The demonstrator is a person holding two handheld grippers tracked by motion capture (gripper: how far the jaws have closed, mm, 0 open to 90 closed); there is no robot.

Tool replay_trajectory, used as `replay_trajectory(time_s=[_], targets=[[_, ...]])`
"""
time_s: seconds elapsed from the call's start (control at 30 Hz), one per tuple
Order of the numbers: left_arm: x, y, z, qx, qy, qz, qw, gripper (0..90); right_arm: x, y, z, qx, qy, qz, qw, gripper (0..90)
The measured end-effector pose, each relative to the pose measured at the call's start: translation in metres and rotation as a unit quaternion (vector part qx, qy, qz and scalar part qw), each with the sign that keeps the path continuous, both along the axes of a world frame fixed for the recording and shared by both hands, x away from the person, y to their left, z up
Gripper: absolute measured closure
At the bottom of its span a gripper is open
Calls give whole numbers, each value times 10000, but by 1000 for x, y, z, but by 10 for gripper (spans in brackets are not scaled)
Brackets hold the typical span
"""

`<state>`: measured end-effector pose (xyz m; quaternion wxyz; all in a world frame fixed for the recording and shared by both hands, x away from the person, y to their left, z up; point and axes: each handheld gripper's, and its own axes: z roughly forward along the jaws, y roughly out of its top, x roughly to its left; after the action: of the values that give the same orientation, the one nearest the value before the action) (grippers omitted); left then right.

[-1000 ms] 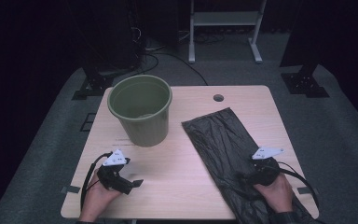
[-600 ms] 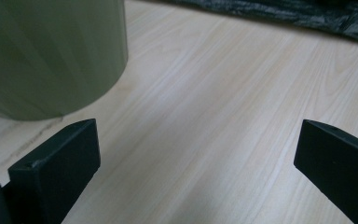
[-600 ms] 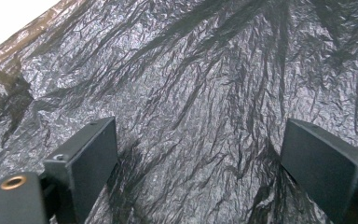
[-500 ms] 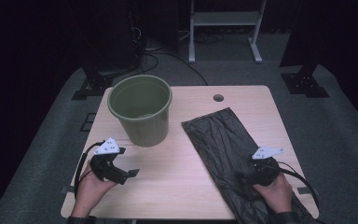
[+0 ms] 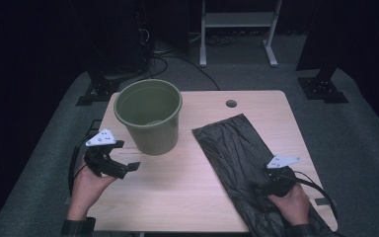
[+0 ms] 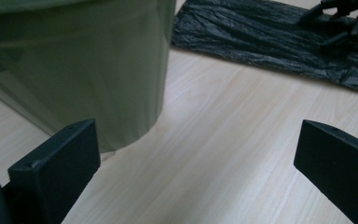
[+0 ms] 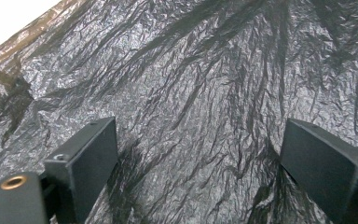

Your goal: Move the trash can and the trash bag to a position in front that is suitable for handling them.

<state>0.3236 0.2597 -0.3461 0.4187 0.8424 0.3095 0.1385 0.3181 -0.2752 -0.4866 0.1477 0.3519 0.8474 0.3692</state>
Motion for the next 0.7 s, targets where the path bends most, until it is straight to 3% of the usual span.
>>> replay_trajectory(time_s=[0.23, 0.47, 0.7], targets=[[10, 5, 20, 28, -68, 80, 9999, 0, 0, 0, 0, 0, 1, 0, 10000, 96], [19, 11, 41, -90, -191, 148, 9997, 0, 0, 0, 0, 0, 1, 2, 10000, 96], [39, 12, 58, -126, -244, 168, 9995, 0, 0, 0, 0, -2, -3, 7, 10000, 96]])
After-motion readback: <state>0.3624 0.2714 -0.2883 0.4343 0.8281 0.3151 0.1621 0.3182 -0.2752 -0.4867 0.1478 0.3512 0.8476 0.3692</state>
